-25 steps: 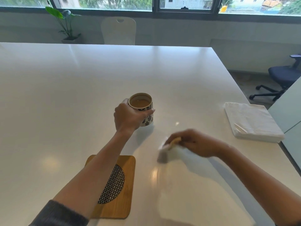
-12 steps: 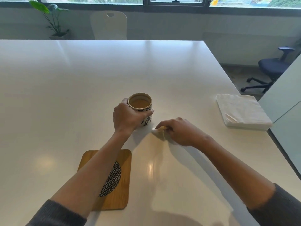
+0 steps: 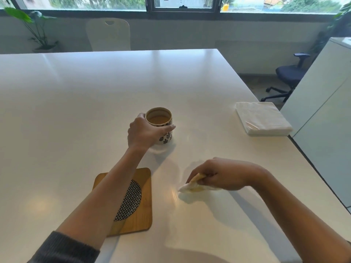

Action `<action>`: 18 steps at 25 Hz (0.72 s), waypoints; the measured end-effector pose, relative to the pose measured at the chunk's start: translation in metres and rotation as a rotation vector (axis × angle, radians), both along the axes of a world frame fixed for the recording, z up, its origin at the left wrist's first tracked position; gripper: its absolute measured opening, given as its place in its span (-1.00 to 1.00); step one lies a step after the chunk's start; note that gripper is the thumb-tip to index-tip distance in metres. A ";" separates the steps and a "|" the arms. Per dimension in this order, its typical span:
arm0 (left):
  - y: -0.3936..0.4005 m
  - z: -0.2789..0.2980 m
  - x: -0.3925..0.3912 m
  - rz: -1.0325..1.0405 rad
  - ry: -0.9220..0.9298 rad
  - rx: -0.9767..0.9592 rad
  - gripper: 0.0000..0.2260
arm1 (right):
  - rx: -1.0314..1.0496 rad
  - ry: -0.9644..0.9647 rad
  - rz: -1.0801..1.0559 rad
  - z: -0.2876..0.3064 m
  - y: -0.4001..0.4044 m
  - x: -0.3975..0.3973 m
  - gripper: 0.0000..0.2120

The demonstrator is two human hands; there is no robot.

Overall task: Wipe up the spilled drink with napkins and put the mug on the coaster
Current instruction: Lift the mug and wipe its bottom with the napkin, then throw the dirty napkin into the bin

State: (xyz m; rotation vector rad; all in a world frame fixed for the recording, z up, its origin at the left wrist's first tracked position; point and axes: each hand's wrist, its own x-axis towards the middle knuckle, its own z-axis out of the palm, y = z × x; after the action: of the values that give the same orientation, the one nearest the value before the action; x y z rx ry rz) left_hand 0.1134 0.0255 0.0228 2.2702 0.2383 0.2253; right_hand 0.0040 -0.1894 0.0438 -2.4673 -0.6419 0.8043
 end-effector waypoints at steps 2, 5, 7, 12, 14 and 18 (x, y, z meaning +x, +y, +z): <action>0.009 0.007 -0.003 -0.032 -0.005 -0.086 -0.09 | 0.271 0.192 -0.130 -0.001 -0.018 -0.008 -0.73; 0.021 0.014 -0.007 -0.028 -0.102 -0.197 -0.20 | 0.695 0.410 -0.418 -0.009 -0.038 -0.025 -0.82; 0.021 0.017 -0.011 -0.032 -0.149 -0.210 -0.37 | 0.879 0.479 -0.599 -0.019 -0.041 -0.034 -0.71; 0.012 0.020 -0.027 -0.078 -0.242 -0.210 -0.63 | 1.115 0.504 -0.961 -0.039 -0.032 -0.045 -0.64; 0.005 0.022 -0.036 -0.088 -0.328 -0.213 -0.71 | 1.225 0.564 -1.009 -0.042 -0.034 -0.049 -0.60; -0.015 0.033 -0.051 -0.163 -0.394 -0.280 -0.82 | 1.345 0.591 -1.025 -0.044 -0.041 -0.054 -0.56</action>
State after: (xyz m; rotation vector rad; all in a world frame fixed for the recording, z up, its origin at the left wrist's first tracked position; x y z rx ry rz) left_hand 0.0619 0.0102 0.0557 1.9094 -0.1160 0.5115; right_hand -0.0505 -0.2307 0.0002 -0.9529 0.3003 0.3642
